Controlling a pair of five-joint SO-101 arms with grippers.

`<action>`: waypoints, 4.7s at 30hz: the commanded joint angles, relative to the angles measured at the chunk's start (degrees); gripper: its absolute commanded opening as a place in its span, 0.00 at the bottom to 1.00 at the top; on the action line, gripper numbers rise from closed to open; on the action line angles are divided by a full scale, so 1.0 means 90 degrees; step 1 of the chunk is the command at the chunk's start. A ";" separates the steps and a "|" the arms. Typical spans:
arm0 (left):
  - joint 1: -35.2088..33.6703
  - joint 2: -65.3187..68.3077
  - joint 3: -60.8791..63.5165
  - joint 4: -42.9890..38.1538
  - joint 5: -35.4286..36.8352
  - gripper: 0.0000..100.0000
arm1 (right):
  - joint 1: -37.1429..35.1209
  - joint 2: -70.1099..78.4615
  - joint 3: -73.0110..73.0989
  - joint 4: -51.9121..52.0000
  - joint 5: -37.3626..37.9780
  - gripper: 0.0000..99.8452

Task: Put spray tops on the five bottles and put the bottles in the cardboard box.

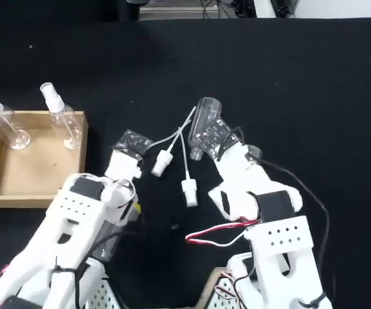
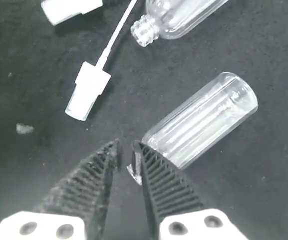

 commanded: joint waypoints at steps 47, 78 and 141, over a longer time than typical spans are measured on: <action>0.0757 -0.0059 0.0806 -0.0625 0.0371 0.03 | -0.0645 0.0835 -0.0435 -0.0342 -0.0244 0.02; 0.0112 -0.0059 0.0884 -0.0713 0.0322 0.03 | -0.1797 0.5153 -0.1079 -0.2930 -0.3878 0.23; 0.0083 -0.0059 0.0894 -0.0713 0.0322 0.03 | 0.5197 0.3775 -0.2623 0.0283 0.6154 0.23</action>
